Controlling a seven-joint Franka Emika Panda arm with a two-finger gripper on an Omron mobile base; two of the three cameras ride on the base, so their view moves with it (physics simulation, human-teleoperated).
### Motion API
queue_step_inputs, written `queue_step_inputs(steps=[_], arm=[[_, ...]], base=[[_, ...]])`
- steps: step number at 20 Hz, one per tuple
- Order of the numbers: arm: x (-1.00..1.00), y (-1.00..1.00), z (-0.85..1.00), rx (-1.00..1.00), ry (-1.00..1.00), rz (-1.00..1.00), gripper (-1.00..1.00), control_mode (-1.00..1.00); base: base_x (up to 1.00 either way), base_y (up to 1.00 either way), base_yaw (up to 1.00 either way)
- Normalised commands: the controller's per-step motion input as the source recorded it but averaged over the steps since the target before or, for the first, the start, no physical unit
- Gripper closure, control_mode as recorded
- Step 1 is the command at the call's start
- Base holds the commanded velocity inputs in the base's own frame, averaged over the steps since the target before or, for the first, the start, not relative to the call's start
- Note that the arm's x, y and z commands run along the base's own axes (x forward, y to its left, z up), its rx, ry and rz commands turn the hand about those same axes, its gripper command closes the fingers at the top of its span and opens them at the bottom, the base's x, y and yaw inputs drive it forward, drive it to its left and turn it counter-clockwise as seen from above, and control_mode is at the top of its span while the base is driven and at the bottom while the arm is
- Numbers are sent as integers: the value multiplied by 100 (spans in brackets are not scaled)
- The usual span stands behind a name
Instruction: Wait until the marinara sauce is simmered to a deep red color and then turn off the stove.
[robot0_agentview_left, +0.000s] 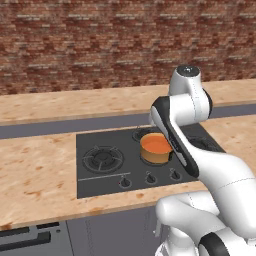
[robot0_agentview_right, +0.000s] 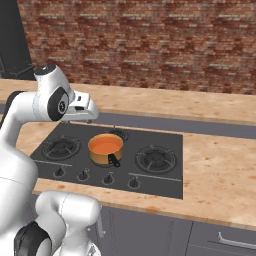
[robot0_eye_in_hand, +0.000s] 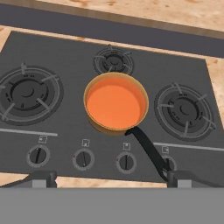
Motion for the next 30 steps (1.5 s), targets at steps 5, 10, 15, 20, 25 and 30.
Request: queue_step_inputs(steps=[5,10,15,20,25,30], arm=[[0,0,0,0,0,0,-100,-100],[0,0,0,0,0,0,-100,-100],[0,0,0,0,0,0,-100,-100],[0,0,0,0,0,0,-100,-100],[0,0,0,0,0,0,-100,-100],[0,0,0,0,0,0,-100,-100]], base=[[0,0,0],[0,0,0],[0,0,0],[0,0,0],[0,0,0],[0,0,0]])
